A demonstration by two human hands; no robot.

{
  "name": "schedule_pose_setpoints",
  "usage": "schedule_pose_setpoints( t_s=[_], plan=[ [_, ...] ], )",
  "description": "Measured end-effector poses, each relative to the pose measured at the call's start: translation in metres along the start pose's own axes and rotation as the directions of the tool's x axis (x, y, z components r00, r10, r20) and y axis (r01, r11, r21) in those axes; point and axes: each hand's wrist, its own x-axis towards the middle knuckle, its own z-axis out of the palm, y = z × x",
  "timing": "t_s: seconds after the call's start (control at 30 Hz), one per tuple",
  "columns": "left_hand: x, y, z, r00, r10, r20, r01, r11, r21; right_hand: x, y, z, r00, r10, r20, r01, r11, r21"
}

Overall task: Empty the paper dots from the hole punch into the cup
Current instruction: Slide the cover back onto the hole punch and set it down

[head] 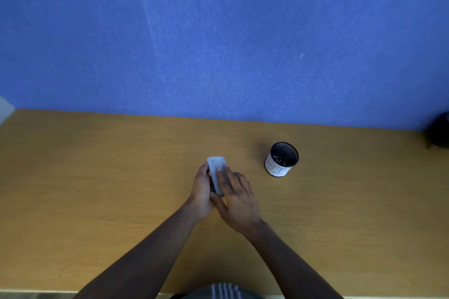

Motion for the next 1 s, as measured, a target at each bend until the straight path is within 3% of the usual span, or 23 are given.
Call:
schedule_pose_setpoints(
  t_s=[0.17, 0.3, 0.4, 0.47, 0.57, 0.77, 0.87, 1.0],
  plan=[
    [0.0, -0.001, 0.001, 0.999, -0.038, 0.018, 0.038, 0.999, -0.037, 0.0, 0.002, 0.002, 1.0, 0.005, -0.012, -0.005, 1.0, 0.003],
    [-0.001, 0.002, 0.003, 0.998, -0.069, 0.002, 0.069, 0.997, -0.029, -0.001, 0.004, 0.006, 1.0, 0.022, -0.006, -0.021, 0.986, 0.164],
    [-0.002, 0.0, 0.005, 0.999, 0.0, -0.032, 0.002, 0.998, 0.056, -0.001, 0.007, 0.006, 0.997, 0.076, 0.031, -0.082, 0.926, 0.369],
    [-0.002, -0.001, 0.003, 0.995, 0.081, -0.053, -0.073, 0.987, 0.146, 0.0, 0.008, 0.003, 0.987, 0.147, 0.069, -0.16, 0.815, 0.557],
    [-0.003, 0.001, -0.002, 0.988, 0.139, -0.061, -0.122, 0.968, 0.221, 0.001, 0.012, 0.002, 0.956, 0.263, 0.13, -0.259, 0.546, 0.797],
    [0.005, 0.004, -0.006, 0.945, 0.24, -0.224, -0.174, 0.945, 0.276, 0.004, 0.017, 0.002, 0.869, 0.367, 0.332, -0.35, -0.019, 0.937],
    [0.006, 0.006, -0.009, 0.952, 0.238, -0.191, -0.183, 0.945, 0.27, 0.002, 0.017, 0.002, 0.86, 0.347, 0.373, -0.339, -0.155, 0.928],
    [0.005, 0.007, -0.013, 0.955, 0.281, -0.097, -0.239, 0.919, 0.314, 0.0, 0.019, -0.006, 0.862, 0.311, 0.4, -0.336, -0.242, 0.911]
  ],
)
